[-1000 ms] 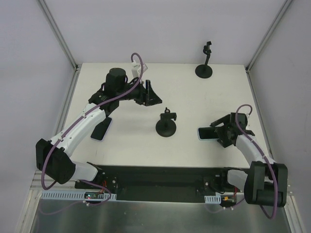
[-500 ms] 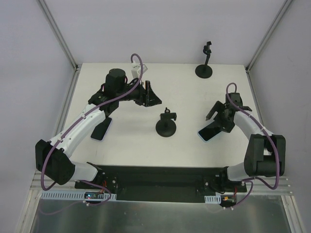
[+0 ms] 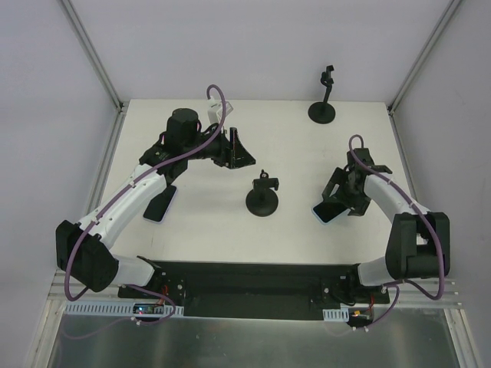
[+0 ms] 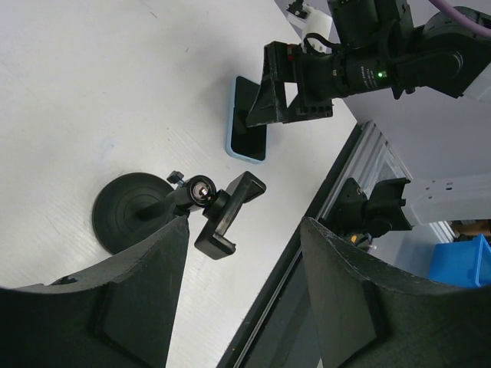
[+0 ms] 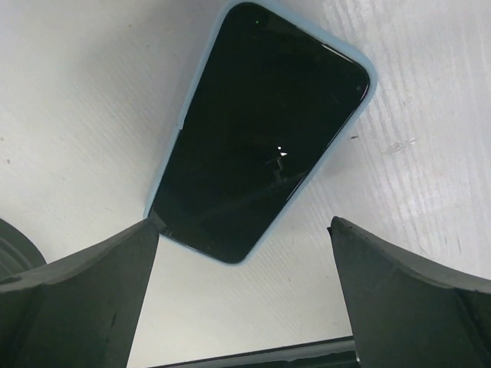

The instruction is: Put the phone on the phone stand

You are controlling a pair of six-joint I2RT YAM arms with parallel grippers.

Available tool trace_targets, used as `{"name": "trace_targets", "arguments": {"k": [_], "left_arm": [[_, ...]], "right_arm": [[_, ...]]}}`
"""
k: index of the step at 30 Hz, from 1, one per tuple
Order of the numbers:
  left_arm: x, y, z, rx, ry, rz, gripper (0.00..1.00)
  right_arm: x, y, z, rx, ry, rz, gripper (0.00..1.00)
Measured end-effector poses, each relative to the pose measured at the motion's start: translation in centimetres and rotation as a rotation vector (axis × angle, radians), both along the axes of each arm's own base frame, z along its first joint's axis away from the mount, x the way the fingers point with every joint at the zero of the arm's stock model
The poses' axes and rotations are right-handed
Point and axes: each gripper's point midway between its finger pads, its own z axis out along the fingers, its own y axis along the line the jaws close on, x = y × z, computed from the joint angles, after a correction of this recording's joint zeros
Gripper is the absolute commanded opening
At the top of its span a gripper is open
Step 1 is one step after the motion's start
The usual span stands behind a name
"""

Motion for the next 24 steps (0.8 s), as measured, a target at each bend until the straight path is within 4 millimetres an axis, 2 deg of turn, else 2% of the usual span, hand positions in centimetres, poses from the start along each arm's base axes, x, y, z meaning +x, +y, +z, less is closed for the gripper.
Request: {"name": "trace_targets", "arguments": {"k": [9,24], "left_arm": [[0.1,-0.1,-0.4,0.005,0.009,0.000,0.59],[0.2,-0.1,-0.5,0.006,0.011,0.000,0.59]], "right_arm": [[-0.2,0.1,-2.1,0.018,0.090,-0.118,0.97],[1.6,0.1,-2.9,0.024,0.094,-0.240,0.97]]}}
